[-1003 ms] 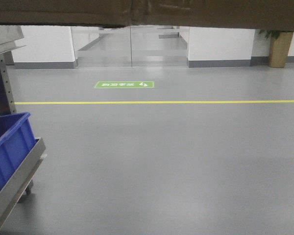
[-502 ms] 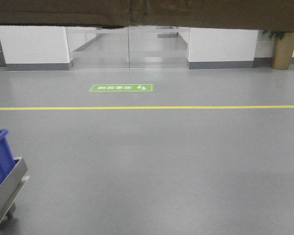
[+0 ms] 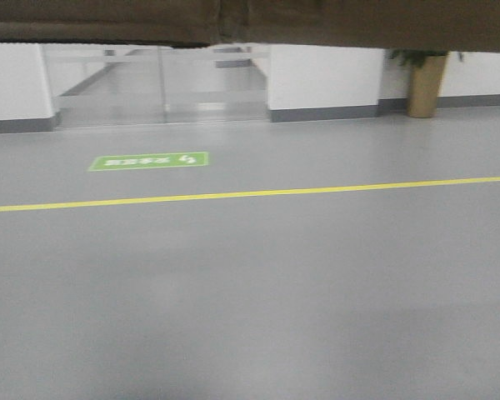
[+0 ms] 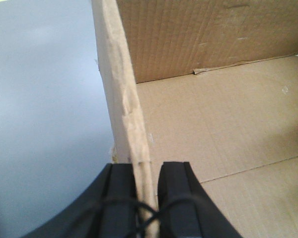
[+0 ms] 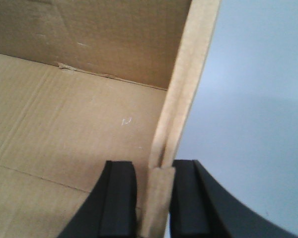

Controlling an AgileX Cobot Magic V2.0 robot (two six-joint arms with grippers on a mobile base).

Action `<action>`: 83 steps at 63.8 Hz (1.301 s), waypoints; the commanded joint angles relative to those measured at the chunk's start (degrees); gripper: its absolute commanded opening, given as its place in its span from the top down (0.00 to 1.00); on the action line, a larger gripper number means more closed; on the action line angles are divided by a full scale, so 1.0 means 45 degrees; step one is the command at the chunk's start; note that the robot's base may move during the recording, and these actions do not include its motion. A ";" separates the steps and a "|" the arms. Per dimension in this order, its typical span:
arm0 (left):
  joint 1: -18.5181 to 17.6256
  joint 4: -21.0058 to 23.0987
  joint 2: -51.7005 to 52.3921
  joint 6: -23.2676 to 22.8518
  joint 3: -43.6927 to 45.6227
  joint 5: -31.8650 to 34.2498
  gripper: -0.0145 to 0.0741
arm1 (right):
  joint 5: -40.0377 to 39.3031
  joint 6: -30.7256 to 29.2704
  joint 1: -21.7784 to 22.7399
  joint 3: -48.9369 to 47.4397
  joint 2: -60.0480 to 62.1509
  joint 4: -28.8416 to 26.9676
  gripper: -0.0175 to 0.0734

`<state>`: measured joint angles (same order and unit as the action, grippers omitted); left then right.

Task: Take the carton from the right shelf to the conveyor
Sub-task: 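Carry the carton with both grippers to the red-framed conveyor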

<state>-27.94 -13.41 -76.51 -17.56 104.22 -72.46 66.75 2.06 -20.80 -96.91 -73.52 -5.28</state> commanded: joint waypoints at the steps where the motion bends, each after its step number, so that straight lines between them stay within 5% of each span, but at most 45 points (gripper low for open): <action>1: -0.0091 0.0029 0.0132 0.0097 0.0107 0.0555 0.85 | -0.0387 -0.0327 0.0004 -0.0028 0.0109 0.0066 0.88; 83: -0.0091 -0.1062 0.0132 0.0097 0.0107 0.0555 0.85 | -0.0385 -0.0327 0.0004 -0.0028 0.0109 0.0037 0.88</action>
<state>-28.14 -15.62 -76.51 -17.56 104.22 -72.00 66.27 2.06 -20.80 -96.91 -73.52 -5.40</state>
